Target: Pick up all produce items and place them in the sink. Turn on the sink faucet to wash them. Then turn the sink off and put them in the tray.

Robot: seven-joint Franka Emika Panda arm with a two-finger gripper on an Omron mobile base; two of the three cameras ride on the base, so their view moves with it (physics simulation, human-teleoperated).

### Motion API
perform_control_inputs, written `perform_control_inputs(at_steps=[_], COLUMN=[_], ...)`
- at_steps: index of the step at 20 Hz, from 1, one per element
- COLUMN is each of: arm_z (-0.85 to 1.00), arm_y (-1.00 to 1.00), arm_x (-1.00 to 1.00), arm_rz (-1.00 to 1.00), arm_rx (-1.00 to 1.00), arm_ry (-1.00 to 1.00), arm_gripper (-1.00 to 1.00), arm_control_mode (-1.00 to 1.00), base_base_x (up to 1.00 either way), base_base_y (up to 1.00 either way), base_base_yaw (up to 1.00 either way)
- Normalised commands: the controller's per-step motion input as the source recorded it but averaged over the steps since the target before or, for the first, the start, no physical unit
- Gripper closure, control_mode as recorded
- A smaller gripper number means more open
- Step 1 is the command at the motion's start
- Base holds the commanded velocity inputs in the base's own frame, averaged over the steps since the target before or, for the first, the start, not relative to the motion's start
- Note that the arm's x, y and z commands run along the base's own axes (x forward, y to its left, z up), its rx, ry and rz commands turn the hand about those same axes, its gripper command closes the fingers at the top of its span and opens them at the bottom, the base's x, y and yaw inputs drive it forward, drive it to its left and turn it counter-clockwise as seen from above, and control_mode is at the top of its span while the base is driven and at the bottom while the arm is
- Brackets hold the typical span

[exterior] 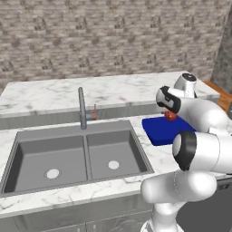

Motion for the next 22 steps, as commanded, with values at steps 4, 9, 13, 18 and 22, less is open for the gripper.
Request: perform_control_inputs(at_steps=[4, 9, 13, 18, 22], arm_z=[-0.15, -0.27, -0.32, -0.32, -0.33], arm_y=[-0.41, -0.3, -0.17, -0.11, -0.08], arm_x=[0.0, 0.03, 0.14, 0.2, 0.2], arm_rz=[0.0, 0.0, 0.0, 0.0, 0.0], arm_rx=[0.0, 0.0, 0.0, 0.0, 0.0], arm_ry=[0.01, 0.03, 0.06, 0.06, 0.06], arm_gripper=[1.0, 1.0, 1.0, 1.0, 1.0], arm_control_mode=[-1.0, -1.0, -1.0, -1.0, -1.0], base_base_x=[0.0, 0.0, 0.0, 0.0, 0.0], base_base_y=[0.0, 0.0, 0.0, 0.0, 0.0], base_base_yaw=[0.0, 0.0, 0.0, 0.0, 0.0])
